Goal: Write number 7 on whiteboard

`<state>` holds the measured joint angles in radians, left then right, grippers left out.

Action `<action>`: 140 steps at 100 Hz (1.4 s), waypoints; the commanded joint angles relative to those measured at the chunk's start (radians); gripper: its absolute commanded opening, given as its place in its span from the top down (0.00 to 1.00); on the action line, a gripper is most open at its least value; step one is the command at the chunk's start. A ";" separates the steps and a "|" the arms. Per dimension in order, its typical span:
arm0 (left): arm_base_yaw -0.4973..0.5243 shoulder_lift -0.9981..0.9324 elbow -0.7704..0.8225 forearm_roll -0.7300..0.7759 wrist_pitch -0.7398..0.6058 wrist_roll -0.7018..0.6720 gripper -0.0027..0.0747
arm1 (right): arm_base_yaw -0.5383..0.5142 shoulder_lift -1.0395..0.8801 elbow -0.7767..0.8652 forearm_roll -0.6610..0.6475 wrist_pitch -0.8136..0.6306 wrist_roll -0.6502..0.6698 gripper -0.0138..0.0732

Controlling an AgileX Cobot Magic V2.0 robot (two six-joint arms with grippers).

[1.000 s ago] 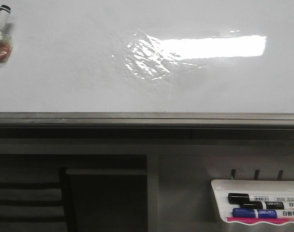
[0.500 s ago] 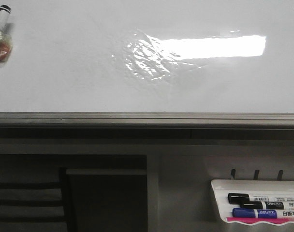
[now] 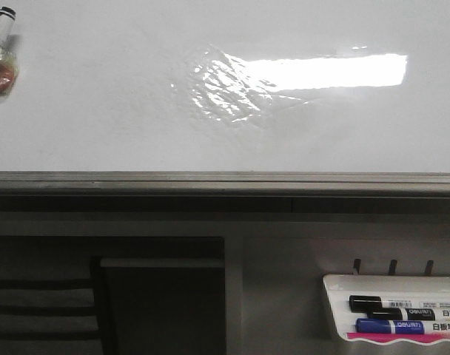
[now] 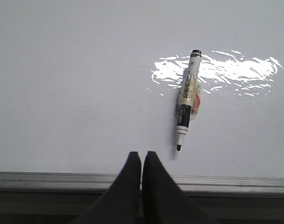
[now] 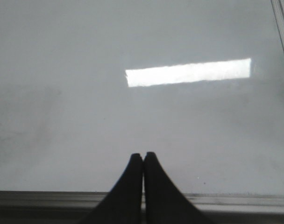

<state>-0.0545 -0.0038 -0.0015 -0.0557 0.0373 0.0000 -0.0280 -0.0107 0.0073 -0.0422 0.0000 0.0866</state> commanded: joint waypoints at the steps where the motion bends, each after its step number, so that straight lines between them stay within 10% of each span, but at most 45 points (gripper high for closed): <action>1: 0.005 -0.030 -0.026 -0.025 -0.082 -0.007 0.99 | -0.006 -0.019 -0.060 0.012 -0.007 -0.005 0.92; 62: 0.005 0.340 -0.587 -0.038 0.319 -0.007 0.99 | -0.006 0.296 -0.530 -0.009 0.390 -0.019 0.92; 140: 0.005 0.411 -0.603 -0.045 0.287 -0.007 0.99 | -0.006 0.408 -0.538 -0.007 0.338 -0.019 0.92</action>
<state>-0.0545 0.3914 -0.5698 -0.0882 0.4050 0.0000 -0.0280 0.3823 -0.4980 -0.0358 0.4175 0.0789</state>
